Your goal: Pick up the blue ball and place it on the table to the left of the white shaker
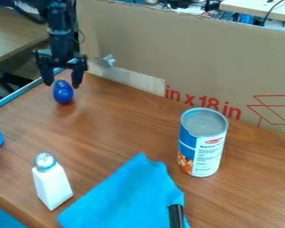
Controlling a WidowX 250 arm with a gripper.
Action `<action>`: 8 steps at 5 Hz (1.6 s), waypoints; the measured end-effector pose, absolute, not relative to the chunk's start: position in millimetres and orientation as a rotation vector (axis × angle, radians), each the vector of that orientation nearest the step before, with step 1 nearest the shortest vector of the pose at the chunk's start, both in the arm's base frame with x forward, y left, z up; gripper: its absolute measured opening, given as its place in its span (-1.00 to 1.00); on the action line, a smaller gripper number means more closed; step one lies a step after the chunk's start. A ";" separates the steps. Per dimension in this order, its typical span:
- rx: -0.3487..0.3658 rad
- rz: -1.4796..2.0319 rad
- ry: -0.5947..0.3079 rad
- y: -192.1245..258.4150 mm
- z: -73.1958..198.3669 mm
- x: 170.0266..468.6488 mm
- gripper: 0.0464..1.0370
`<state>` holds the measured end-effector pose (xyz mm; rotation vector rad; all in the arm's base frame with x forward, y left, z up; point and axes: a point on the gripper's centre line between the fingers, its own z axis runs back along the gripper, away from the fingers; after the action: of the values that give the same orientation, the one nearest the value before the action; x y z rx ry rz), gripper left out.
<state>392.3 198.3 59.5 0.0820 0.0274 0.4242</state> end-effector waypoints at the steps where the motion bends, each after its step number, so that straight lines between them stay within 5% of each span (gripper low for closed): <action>1: 0.071 0.458 0.036 199.4 40.0 398.2 0.93; 3: 0.080 0.491 0.058 203.7 27.7 394.4 0.60; 4: 0.049 0.448 0.080 199.3 31.9 377.3 0.60; 5: -0.011 0.363 0.040 189.2 70.6 360.0 0.60; 6: -0.022 0.303 0.051 173.6 84.7 331.1 0.60; 8: -0.002 0.186 0.173 148.4 63.8 262.2 0.60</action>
<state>262.2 148.4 63.8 -0.0016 0.1726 0.1862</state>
